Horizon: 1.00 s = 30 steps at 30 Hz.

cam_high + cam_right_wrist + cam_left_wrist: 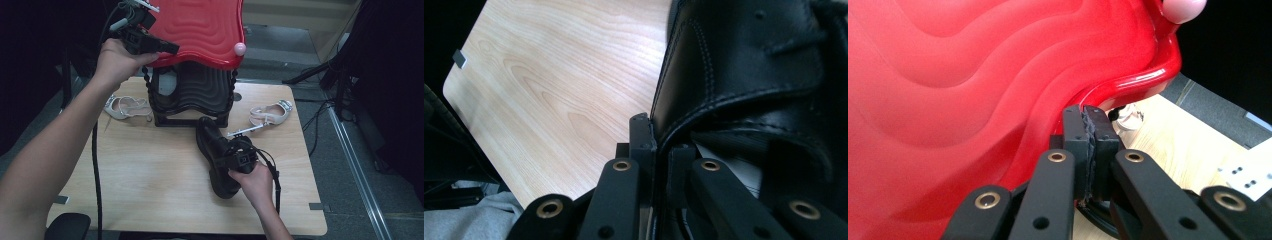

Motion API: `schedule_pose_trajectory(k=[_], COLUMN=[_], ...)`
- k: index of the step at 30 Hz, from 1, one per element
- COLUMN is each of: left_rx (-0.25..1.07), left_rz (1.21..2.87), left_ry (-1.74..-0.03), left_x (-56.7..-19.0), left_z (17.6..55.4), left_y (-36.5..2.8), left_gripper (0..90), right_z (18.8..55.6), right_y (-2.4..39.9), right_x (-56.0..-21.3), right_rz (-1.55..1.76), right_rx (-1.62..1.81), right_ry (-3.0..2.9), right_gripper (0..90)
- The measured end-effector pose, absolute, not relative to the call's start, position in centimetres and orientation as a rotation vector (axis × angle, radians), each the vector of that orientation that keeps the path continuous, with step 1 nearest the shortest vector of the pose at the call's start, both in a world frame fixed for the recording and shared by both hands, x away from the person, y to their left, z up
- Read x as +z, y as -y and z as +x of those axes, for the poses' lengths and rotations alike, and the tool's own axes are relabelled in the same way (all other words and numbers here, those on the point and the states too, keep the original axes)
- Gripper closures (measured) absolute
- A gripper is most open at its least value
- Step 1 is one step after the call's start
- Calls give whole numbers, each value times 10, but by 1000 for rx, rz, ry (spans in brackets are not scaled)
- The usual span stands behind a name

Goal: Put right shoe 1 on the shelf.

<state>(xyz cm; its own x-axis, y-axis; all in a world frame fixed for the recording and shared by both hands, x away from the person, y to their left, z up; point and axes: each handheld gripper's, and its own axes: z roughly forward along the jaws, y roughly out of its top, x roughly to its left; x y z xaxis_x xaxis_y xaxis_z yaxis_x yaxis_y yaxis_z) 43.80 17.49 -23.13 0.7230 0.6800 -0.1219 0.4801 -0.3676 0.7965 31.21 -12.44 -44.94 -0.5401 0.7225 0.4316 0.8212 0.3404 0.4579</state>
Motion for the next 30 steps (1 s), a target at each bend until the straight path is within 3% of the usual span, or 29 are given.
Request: schedule_pose_trajectory(k=[21,30], left_rx=[313,300], left_rz=[2058,2049], left_ry=[-934,-941], left_x=[-239,-239], left_z=[450,450], left_y=[-178,-179], left_gripper=[900,900], right_z=[301,316], right_y=[145,138], right_x=[-384,-351], right_rz=[-1303,-1305], right_rx=[-1136,-1197], right_ry=[2413,2454], right_gripper=[871,869])
